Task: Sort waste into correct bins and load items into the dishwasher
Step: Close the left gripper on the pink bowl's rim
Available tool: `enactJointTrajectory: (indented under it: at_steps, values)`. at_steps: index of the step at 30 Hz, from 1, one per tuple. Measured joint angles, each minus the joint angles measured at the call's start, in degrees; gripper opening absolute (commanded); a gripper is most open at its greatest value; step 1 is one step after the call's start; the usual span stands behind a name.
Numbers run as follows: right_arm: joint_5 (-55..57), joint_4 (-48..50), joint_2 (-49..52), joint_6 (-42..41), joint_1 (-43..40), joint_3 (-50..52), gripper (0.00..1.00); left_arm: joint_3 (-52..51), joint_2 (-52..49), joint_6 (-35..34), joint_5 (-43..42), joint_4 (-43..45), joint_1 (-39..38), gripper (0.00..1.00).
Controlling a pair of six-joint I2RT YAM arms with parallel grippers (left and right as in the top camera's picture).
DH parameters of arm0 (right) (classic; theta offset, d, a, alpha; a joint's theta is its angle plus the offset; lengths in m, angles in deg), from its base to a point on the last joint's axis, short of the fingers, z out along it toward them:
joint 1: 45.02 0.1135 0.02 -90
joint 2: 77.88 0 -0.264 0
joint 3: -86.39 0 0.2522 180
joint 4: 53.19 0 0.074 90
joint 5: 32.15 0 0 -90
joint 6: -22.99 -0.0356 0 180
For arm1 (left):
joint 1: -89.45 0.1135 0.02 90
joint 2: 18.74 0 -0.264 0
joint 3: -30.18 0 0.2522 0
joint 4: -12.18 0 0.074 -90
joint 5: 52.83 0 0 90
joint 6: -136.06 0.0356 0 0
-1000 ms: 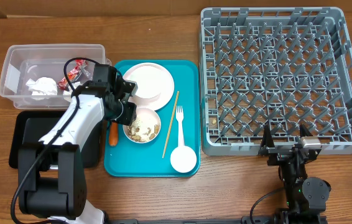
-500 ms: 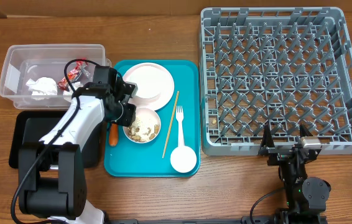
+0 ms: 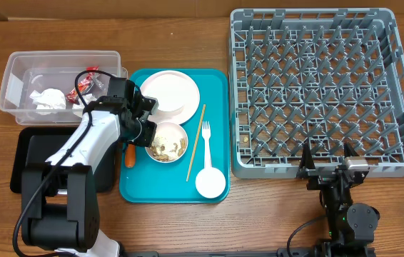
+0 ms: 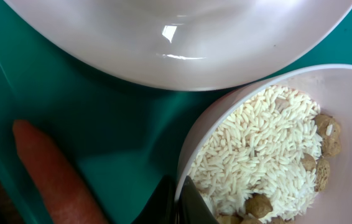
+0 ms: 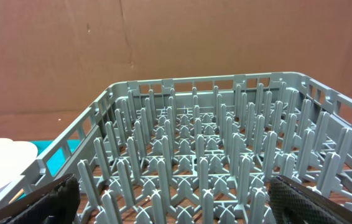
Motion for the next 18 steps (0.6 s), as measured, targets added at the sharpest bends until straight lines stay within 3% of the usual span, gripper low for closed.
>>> enactJointTrajectory:
  at_steps: [13,15,16,17,18]
  values:
    - [0.00,-0.02,0.00,0.00,-0.02,0.00,1.00,0.00,0.02,-2.60,-0.20,-3.67,0.00,0.06]
    - [0.00,-0.02,0.00,0.00,0.00,0.00,1.00,0.00,0.02,-3.78,-0.22,-4.59,0.00,0.13]
    - [0.00,0.00,0.00,0.00,0.00,0.00,1.00,0.00,0.02,-4.26,-0.13,-5.27,0.00,0.21]
    - [0.00,-0.04,0.00,-0.02,0.00,0.00,1.00,-0.09,-0.07,-4.87,-0.09,-5.84,0.00,0.38]
    - [0.00,-0.07,0.00,0.00,0.00,0.00,1.00,-0.13,-0.09,-5.51,0.00,-6.10,-0.02,0.43]
